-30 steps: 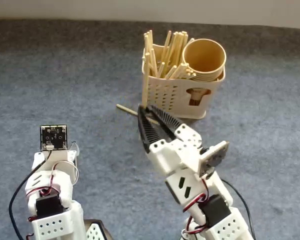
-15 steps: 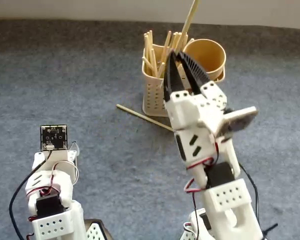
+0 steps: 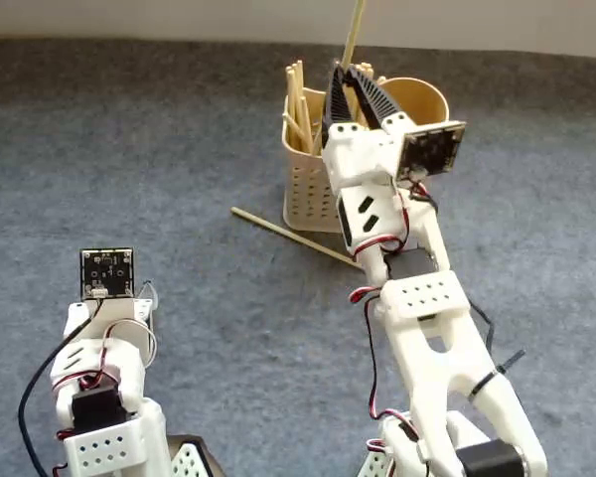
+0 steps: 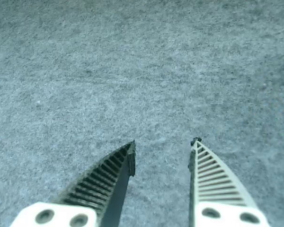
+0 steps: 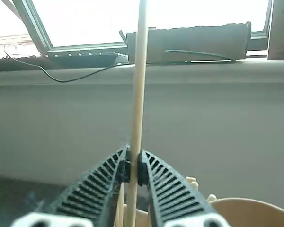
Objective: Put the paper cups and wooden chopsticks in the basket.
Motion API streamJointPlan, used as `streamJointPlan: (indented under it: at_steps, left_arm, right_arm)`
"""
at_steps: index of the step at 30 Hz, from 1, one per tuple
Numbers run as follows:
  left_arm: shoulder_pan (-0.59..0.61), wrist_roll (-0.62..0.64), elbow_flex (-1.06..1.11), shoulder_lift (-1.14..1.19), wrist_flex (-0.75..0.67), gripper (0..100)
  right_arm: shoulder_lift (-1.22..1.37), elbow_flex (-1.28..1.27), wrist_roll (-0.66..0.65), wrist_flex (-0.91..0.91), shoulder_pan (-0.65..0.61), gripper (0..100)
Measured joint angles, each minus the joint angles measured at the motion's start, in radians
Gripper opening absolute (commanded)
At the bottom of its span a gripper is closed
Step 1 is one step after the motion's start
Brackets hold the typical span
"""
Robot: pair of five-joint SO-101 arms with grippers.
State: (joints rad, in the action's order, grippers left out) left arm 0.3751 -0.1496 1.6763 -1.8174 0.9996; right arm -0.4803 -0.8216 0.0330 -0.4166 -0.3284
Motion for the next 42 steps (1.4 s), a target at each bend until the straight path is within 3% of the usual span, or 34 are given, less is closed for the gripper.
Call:
streamJointPlan:
  at_steps: [4,8,16,35,42]
  left_arm:
    - [0.000,0.000,0.000,0.000,0.000,19]
    - [0.000,0.000,0.000,0.000,0.000,19]
    - [0.000,0.000,0.000,0.000,0.000,19]
    - [0.000,0.000,0.000,0.000,0.000,19]
    - [0.000,0.000,0.000,0.000,0.000,19]
  right_arm:
    - [0.018,0.000,0.000,0.000,0.002,2.7]
    - [0.018,0.000,0.000,0.000,0.000,15.1]
    - [-0.031,-0.015,0.000,0.023,0.000,12.3]
    - [-0.565,-0.015,0.000,0.686,-0.083,12.0]
    - [-0.753,-0.015,0.000,1.016,-0.103,11.9]
